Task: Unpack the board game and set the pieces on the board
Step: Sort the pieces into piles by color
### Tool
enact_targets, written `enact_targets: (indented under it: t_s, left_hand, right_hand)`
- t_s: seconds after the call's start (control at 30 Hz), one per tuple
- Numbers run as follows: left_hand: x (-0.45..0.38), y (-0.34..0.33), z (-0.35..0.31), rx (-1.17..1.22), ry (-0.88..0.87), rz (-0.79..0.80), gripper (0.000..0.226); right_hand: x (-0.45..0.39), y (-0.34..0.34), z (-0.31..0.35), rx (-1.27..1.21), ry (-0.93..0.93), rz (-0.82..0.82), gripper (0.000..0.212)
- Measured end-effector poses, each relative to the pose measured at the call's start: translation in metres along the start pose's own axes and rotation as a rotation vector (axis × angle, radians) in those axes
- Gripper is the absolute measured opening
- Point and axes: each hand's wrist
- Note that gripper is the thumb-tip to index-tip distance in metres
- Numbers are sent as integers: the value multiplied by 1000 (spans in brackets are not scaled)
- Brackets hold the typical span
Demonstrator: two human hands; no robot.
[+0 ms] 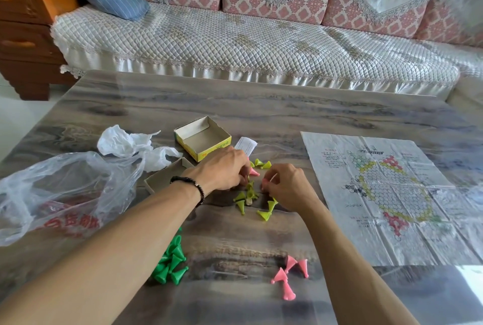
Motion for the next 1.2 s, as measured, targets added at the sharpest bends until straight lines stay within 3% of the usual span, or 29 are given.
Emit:
enact_targets:
  t_s: [0.33, 0.53, 0.73, 0.93, 1.2]
  left_hand:
    - [-3, 7, -9, 136, -13, 85, 3]
    - [0, 10, -8, 171, 9, 8, 5]
    - [22, 18, -12, 392, -19, -94, 7]
    - [79, -14, -40, 444, -115, 8, 13]
    - [120, -51, -57, 487, -174, 10, 10]
  right_hand:
    - [10, 2, 0, -153, 23, -146, 19]
    - [18, 3, -3, -144, 36, -195, 12]
    - [33, 10, -4, -195, 20, -268, 13]
    - [79, 25, -7, -253, 26, -174, 12]
    - [148, 35, -33, -225, -112, -212, 11]
Point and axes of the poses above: each hand's wrist, its own x-axis away from the middle knuckle, its own y-axis out of the back of the hand, z = x × y, and after that the axes turned 12 degrees about y, right-handed
